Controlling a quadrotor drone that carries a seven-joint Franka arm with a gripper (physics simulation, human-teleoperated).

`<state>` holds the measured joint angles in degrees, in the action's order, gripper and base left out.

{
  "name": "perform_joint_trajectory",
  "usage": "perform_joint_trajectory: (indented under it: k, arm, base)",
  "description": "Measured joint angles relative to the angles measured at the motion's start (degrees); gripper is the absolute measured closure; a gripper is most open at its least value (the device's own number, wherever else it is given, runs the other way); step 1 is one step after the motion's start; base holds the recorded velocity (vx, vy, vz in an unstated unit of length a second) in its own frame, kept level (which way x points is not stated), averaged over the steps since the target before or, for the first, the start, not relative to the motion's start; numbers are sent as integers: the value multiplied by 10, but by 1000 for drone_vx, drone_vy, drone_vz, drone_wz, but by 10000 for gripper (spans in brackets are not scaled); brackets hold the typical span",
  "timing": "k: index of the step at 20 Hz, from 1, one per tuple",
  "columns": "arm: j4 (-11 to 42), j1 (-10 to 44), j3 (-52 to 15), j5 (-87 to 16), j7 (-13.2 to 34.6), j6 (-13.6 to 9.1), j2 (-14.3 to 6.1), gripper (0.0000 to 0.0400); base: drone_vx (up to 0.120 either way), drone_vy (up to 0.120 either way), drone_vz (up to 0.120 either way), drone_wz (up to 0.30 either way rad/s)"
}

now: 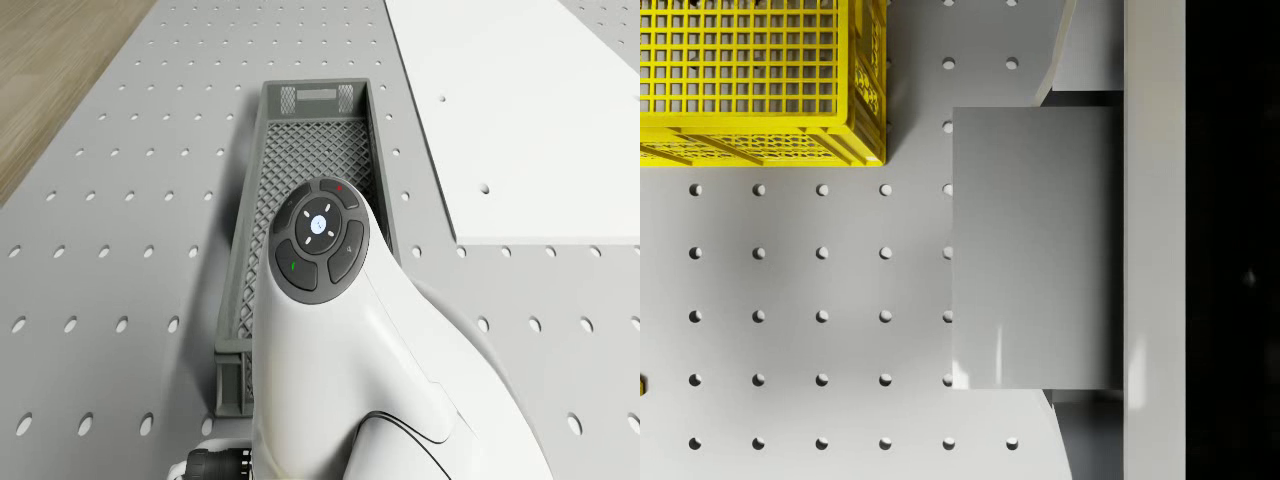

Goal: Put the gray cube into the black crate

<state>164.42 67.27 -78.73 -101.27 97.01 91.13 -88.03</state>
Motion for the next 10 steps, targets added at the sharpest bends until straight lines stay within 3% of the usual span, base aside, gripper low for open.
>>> perform_joint_trajectory:
  k: [2,10]
  arm:
    - [0,0,0,0,0,1,-1,150]
    - [0,1,-1,2,1,4,-4,150]
  base:
    - [120,80,0,0]
    - [120,0,0,0]
